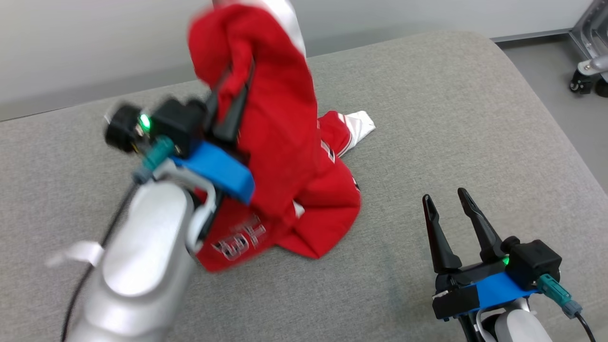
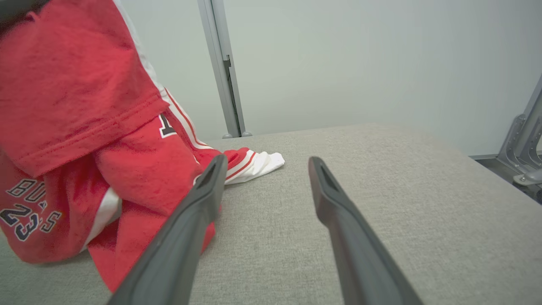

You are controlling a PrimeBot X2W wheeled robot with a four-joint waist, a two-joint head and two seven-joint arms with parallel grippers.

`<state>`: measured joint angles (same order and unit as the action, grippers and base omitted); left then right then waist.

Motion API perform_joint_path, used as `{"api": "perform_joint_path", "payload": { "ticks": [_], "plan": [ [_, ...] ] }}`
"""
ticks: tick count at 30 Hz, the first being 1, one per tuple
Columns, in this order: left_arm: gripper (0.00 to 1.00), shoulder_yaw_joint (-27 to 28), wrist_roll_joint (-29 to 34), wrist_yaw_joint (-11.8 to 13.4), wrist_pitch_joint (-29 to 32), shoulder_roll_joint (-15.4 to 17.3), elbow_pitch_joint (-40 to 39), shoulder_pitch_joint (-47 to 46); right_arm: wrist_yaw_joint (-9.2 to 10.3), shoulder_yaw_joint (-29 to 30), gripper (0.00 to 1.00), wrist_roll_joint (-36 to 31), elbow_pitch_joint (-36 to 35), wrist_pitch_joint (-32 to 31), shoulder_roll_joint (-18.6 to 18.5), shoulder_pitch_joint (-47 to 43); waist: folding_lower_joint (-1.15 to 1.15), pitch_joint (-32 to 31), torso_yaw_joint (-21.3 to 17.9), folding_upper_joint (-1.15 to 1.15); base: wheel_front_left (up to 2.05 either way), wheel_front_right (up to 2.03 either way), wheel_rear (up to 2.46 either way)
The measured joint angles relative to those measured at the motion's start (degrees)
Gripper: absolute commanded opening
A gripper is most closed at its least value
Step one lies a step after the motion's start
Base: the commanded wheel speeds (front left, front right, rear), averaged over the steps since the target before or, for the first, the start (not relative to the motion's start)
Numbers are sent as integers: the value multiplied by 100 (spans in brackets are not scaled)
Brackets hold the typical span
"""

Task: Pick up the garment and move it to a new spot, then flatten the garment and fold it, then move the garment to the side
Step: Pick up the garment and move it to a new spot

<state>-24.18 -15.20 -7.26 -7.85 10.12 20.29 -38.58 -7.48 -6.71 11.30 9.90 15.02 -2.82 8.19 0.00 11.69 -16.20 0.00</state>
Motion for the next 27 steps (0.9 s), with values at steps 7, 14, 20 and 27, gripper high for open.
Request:
{"api": "perform_joint_path", "payload": {
  "ticks": [7,14,20,27],
  "plan": [
    [0,-467,16,20,-335,-250,831,872,0,-5,100,-62,46,1,0,-18,0,-21,183,0,0,0,0],
    [100,-667,87,111,-642,-459,1214,1054,0,2,100,-85,109,1,1,-18,0,-39,307,0,0,0,0],
    [100,-355,157,343,-715,-509,414,1135,0,64,100,-133,145,1,0,-63,0,-140,457,0,0,0,0],
    [100,702,243,619,-721,-333,-882,2007,0,97,100,-210,154,1,2,-93,0,-259,767,0,0,0,0]
  ]
}}
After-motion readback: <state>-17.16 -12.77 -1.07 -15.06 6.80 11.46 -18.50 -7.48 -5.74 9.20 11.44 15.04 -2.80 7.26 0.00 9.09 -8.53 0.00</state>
